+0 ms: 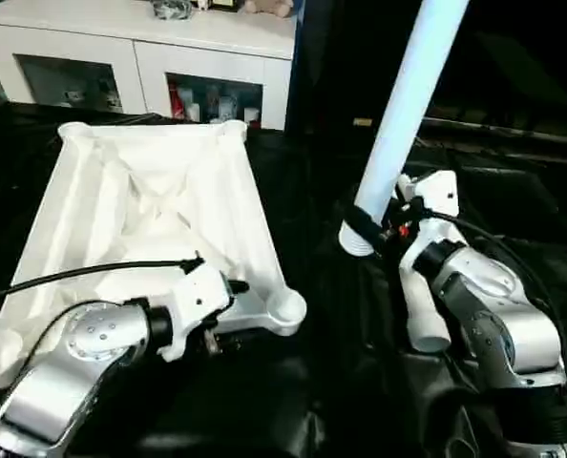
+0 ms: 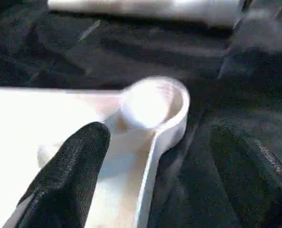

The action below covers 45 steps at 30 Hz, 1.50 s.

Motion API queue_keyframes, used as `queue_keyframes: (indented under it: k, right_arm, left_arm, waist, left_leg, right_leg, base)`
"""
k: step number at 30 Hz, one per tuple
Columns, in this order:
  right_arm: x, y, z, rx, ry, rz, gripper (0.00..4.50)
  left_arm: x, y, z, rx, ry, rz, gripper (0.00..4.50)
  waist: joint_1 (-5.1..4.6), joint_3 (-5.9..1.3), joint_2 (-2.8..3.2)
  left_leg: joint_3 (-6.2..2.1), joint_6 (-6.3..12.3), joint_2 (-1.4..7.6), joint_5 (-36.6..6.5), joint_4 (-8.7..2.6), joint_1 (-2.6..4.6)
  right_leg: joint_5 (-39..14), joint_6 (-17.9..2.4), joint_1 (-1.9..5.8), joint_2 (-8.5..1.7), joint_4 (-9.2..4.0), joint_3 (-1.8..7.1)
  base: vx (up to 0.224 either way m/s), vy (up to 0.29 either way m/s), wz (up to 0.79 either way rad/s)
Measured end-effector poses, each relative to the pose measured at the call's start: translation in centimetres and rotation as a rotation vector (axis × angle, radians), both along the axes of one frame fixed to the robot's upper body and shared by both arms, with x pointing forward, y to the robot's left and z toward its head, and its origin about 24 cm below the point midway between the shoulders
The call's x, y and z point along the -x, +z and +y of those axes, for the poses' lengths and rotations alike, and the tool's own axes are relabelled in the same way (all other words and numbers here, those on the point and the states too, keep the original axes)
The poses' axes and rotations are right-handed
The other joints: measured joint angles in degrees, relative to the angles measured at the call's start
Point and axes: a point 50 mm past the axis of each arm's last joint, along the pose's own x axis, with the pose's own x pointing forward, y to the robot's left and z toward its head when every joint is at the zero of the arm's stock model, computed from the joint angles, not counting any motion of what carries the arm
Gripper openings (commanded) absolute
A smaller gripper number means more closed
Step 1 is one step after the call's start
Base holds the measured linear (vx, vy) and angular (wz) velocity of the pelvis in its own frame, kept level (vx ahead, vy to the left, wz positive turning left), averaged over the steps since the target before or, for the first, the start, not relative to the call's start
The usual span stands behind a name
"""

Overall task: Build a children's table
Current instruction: Pick table leg, then insert table leg to table base

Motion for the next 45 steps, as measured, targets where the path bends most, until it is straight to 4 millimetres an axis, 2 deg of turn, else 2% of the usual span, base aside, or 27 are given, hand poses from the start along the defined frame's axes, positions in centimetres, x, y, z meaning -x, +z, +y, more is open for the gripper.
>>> queue_keyframes:
  k: [1,6,7,8,10,13,15,16,23,27,30,32,33,37,38,39,45]
  right_arm:
    - [0.1,-0.1,0.3,0.001,0.018,0.004,1.94]
    - [0.4,-0.6,0.8,0.001,0.058,0.021,1.94]
    - [0.4,-0.6,0.8,0.0,0.06,0.023,1.94]
    - [0.4,-0.7,0.9,0.0,0.062,0.024,1.94]
    - [0.5,-0.7,1.1,-0.007,0.074,0.024,1.94]
    - [0.6,-0.8,1.5,-0.012,0.094,0.028,1.94]
    - [0.7,-0.8,1.6,-0.012,0.101,0.031,1.94]
    - [0.7,-0.8,1.6,-0.011,0.101,0.03,1.94]
    - [0.8,-0.9,1.7,-0.012,0.114,0.033,1.94]
    - [0.8,-0.8,1.6,-0.011,0.108,0.027,1.94]
    - [1.0,-0.8,1.4,-0.022,0.1,0.031,1.94]
    - [1.1,-0.9,1.3,-0.027,0.095,0.036,1.94]
    - [1.1,-0.9,1.2,-0.027,0.092,0.038,1.94]
    - [1.3,-1.0,0.9,-0.024,0.083,0.046,1.94]
    - [1.3,-1.0,0.9,-0.024,0.083,0.046,1.94]
    - [1.3,-1.0,0.9,-0.024,0.083,0.047,1.94]
    - [1.4,-1.0,1.0,-0.024,0.078,0.045,1.94]
  left_arm:
    - [0.1,-0.2,0.3,-0.026,0.006,0.029,3.68]
    - [0.3,-0.6,0.6,-0.03,0.031,0.095,3.37]
    - [0.3,-0.7,0.6,-0.029,0.032,0.098,3.11]
    - [0.2,-0.7,0.6,-0.028,0.033,0.095,3.11]
    - [-0.5,-1.0,0.7,-0.024,0.053,0.075,3.05]
    - [-1.7,-0.8,1.1,-0.013,0.076,0.057,2.62]
    - [-2.0,-0.6,1.2,-0.01,0.064,0.056,2.58]
    - [-2.2,-0.5,1.2,-0.017,0.048,0.063,2.36]
    - [-2.3,0.3,1.7,-0.055,-0.065,0.137,1.71]
    - [-2.1,0.5,1.7,-0.034,-0.097,0.19,1.5]
    - [-1.9,0.7,1.4,-0.006,-0.116,0.209,1.09]
    - [-1.8,1.0,1.2,0.006,-0.131,0.204,1.09]
    - [-1.7,1.2,1.1,0.015,-0.13,0.206,1.29]
    - [-1.3,1.9,0.9,0.037,-0.121,0.208,1.46]
    - [-1.2,1.9,0.9,0.035,-0.124,0.21,1.73]
    - [-1.1,1.8,0.9,0.029,-0.129,0.212,1.81]
    - [-1.1,0.7,1.8,-0.08,-0.106,0.185,2.04]
  waist:
    - [-0.02,0.01,-0.05]
    - [-0.01,0.03,-0.14]
    - [0.09,0.06,-0.2]
    - [0.15,0.07,-0.22]
    - [0.33,0.06,-0.25]
    - [0.6,-0.01,-0.45]
    - [0.69,-0.1,-0.58]
    - [0.77,-0.1,-0.59]
    - [1.37,-0.08,-0.5]
    - [1.47,0.14,-0.16]
    - [1.57,0.25,0.03]
    - [1.61,0.37,0.22]
    - [1.61,0.4,0.28]
    - [1.62,0.51,0.47]
    - [1.61,0.53,0.51]
    - [1.59,0.54,0.53]
    - [1.63,0.55,0.54]
  left_leg:
    - [0.0,-0.02,0.03,0.01,0.0,-0.02]
    - [0.02,-0.03,0.03,0.02,0.01,-0.02]
    - [0.03,-0.03,0.04,0.02,0.01,-0.04]
    - [0.04,-0.02,0.05,0.02,0.0,-0.08]
    - [0.1,-0.02,0.1,0.02,0.0,-0.11]
    - [0.23,0.06,0.21,0.61,-0.01,-0.18]
    - [0.3,-0.04,0.21,0.88,-0.01,-0.1]
    - [0.31,-0.05,0.25,0.88,-0.02,-0.1]
    - [0.93,-0.27,0.56,1.01,-0.75,0.1]
    - [1.01,-0.28,0.6,1.0,-0.97,0.15]
    - [1.03,-0.32,0.65,1.03,-1.0,0.18]
    - [1.06,-0.37,0.67,1.06,-0.99,0.2]
    - [1.06,-0.38,0.68,1.06,-1.0,0.2]
    - [1.07,-0.5,0.73,1.13,-1.0,0.21]
    - [1.07,-0.53,0.75,1.15,-1.01,0.21]
    - [1.07,-0.56,0.77,1.17,-1.01,0.21]
    - [1.06,-0.61,0.85,1.2,-1.01,0.21]
  right_leg:
    - [-0.01,-0.01,-0.05,0.0,-0.01,-0.06]
    - [-0.01,-0.04,-0.07,-0.01,-0.05,-0.06]
    - [-0.01,-0.05,-0.08,-0.01,-0.04,-0.06]
    - [0.0,-0.07,-0.08,-0.01,-0.04,-0.06]
    - [0.03,-0.1,-0.06,-0.01,-0.01,-0.05]
    - [0.32,-0.58,-0.17,-0.01,0.22,-0.08]
    - [0.34,-0.61,-0.21,-0.04,0.46,-0.04]
    - [0.35,-0.62,-0.25,-0.03,0.5,-0.05]
    - [0.2,-1.22,-0.41,0.08,0.57,-0.05]
    - [0.03,-1.41,-0.44,0.11,0.59,-0.08]
    - [0.02,-1.42,-0.43,0.12,0.64,-0.1]
    - [0.03,-1.44,-0.4,0.12,0.68,-0.1]
    - [0.04,-1.46,-0.39,0.11,0.7,-0.1]
    - [0.02,-1.42,-0.34,0.12,0.86,-0.11]
    - [-0.04,-1.32,-0.35,0.12,0.86,-0.13]
    - [-0.06,-1.28,-0.35,0.13,0.86,-0.15]
    - [-0.06,-1.28,-0.35,0.15,0.84,-0.23]
  base:
    - [0.0,0.0,0.0]
    - [0.0,0.0,0.0]
    - [0.0,0.0,0.0]
    - [0.0,0.0,0.0]
    - [0.0,0.0,0.0]
    - [0.0,0.0,0.0]
    - [0.0,0.0,0.0]
    - [0.0,0.0,0.0]
    - [0.046,-0.008,0.0]
    - [0.0,0.0,0.0]
    - [0.0,0.0,0.0]
    - [0.0,0.0,0.0]
    - [0.0,0.0,0.0]
    - [0.0,0.0,0.0]
    - [0.0,0.0,0.0]
    - [0.0,0.0,0.0]
    - [0.0,0.0,0.0]
